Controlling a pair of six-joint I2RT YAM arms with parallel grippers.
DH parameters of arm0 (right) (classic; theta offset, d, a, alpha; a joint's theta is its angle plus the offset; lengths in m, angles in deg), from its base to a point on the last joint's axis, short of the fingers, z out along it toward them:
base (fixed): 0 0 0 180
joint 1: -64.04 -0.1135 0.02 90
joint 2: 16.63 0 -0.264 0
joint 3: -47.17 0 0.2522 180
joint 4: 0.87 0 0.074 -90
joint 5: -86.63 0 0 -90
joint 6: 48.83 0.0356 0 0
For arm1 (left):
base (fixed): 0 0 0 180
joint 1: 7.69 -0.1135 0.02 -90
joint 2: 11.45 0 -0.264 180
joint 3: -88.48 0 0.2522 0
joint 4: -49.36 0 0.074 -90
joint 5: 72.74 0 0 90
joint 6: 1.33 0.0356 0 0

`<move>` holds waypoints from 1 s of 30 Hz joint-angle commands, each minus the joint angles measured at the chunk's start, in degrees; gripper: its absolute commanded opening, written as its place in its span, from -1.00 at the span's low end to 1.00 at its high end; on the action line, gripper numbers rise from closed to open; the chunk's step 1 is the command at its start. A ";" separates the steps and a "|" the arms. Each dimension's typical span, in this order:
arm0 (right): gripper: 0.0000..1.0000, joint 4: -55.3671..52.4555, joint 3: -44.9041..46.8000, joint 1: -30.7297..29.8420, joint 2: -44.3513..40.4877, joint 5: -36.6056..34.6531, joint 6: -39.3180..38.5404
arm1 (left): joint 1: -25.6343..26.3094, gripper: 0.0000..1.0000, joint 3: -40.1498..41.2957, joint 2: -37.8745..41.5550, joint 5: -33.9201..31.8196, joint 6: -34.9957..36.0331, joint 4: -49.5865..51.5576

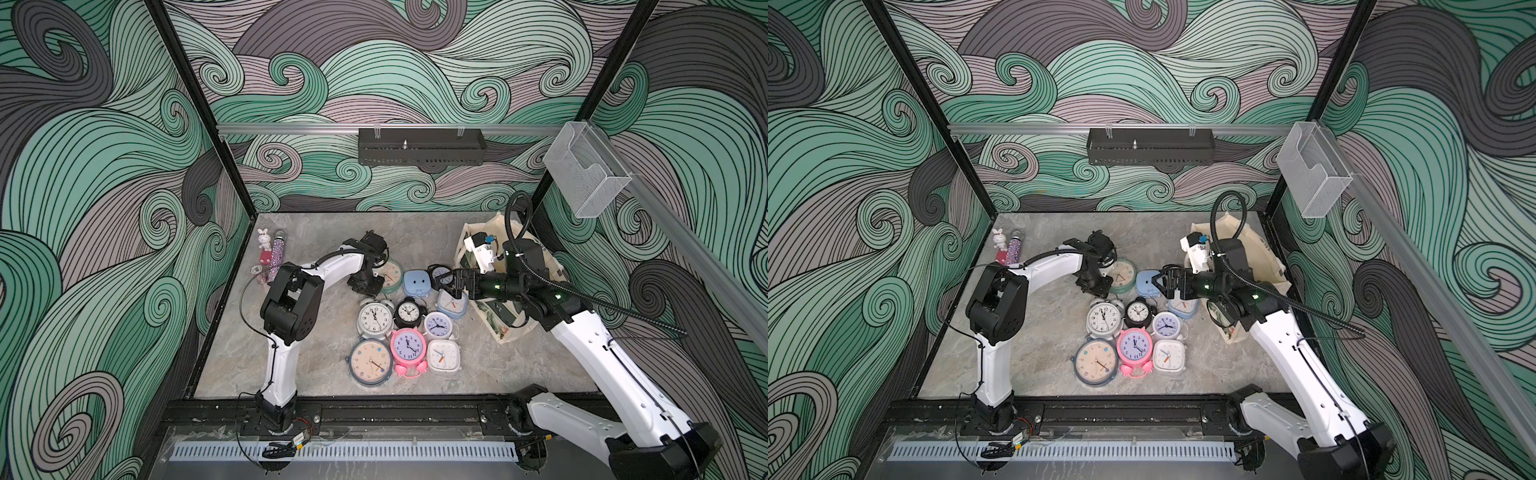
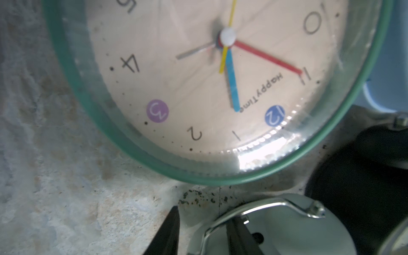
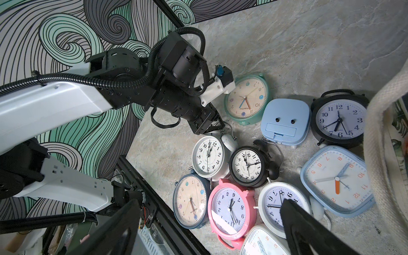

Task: Put the alarm clock into the canvas bag
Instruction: Pick up the alarm from the center of the board.

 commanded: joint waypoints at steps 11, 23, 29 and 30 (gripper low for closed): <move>0.99 1.82 -0.37 -0.30 1.58 0.66 1.03 | -0.42 -0.84 0.06 0.60 2.29 -2.69 0.75; 0.99 3.31 -1.40 -0.63 3.17 0.68 2.61 | -0.49 -1.00 4.74 11.57 -3.39 -6.68 -0.49; 0.99 5.00 -0.96 -0.92 4.34 1.67 2.32 | -0.40 -1.00 7.09 19.31 -2.42 -6.35 -0.38; 0.99 5.40 -0.87 -0.92 4.51 1.82 2.06 | -0.43 -1.00 7.31 20.41 -1.96 -6.12 -0.27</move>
